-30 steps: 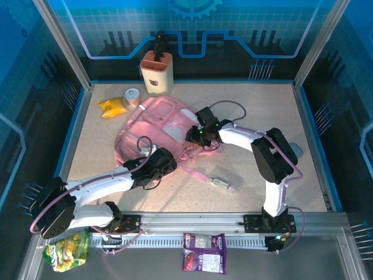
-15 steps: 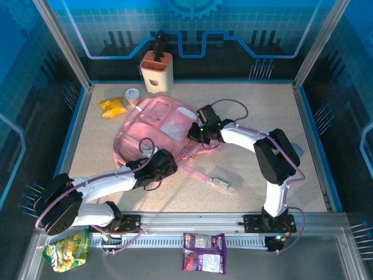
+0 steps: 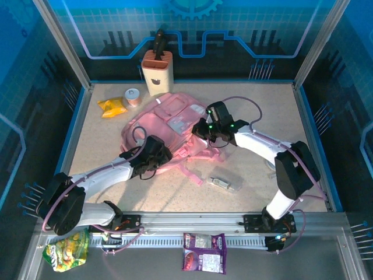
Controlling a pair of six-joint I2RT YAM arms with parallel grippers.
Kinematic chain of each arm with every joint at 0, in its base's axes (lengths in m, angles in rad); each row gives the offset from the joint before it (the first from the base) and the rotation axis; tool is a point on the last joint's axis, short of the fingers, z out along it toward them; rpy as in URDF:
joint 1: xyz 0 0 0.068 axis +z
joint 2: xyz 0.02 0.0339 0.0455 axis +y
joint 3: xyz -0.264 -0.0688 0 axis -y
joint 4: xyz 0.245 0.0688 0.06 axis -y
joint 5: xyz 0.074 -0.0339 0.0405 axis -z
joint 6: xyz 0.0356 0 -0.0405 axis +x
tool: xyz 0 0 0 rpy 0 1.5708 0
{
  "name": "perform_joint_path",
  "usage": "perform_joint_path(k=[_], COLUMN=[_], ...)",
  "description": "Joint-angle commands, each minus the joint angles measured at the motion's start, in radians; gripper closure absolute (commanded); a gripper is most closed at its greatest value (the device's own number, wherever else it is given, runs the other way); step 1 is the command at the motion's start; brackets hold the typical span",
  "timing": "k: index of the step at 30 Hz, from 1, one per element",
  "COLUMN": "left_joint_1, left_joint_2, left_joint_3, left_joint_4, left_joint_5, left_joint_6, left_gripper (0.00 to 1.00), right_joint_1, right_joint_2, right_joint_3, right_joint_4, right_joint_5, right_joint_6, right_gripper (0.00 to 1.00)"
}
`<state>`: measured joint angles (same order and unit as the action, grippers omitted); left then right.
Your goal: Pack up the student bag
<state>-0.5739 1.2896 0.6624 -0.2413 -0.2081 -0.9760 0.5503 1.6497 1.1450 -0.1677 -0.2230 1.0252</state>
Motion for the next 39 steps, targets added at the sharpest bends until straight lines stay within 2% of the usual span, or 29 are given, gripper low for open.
perform_joint_path(k=[1, 6, 10, 14, 18, 24, 28, 33, 39], left_joint_1=[0.052, 0.06, 0.037, -0.118, -0.251, -0.365, -0.377, -0.376, -0.33], left_joint_2=[0.011, -0.025, -0.087, -0.111, -0.074, 0.085, 0.193, 0.31, 0.366], left_joint_3=[0.063, 0.163, 0.195, 0.238, 0.267, 0.399, 0.488, 0.605, 0.62], left_joint_4=[-0.052, -0.147, -0.229, -0.321, -0.311, -0.325, -0.323, -0.403, -0.37], left_joint_5=[-0.057, -0.064, -0.035, -0.15, -0.211, -0.306, -0.334, -0.389, -0.357], left_joint_6=[0.122, 0.18, 0.169, 0.105, 0.031, 0.004, 0.039, 0.044, 0.037], left_gripper=[0.38, 0.34, 0.3, 0.31, 0.37, 0.47, 0.51, 0.54, 0.6], right_joint_1=[-0.031, -0.031, -0.023, -0.01, -0.012, -0.013, -0.012, -0.013, -0.012], right_joint_2=[-0.103, -0.116, -0.134, -0.146, -0.144, -0.149, -0.154, -0.154, -0.147], right_joint_3=[-0.001, -0.08, -0.146, -0.15, -0.161, -0.151, -0.16, -0.163, -0.157], right_joint_4=[0.083, 0.191, 0.292, 0.285, 0.314, 0.297, 0.316, 0.345, 0.358], right_joint_5=[-0.01, -0.022, -0.018, 0.002, -0.014, -0.031, -0.046, -0.062, -0.08], right_joint_6=[0.026, 0.123, 0.198, 0.206, 0.231, 0.239, 0.255, 0.277, 0.301], right_gripper=[1.0, 1.0, 1.0, 1.0, 1.0, 1.0, 1.0, 1.0, 1.0])
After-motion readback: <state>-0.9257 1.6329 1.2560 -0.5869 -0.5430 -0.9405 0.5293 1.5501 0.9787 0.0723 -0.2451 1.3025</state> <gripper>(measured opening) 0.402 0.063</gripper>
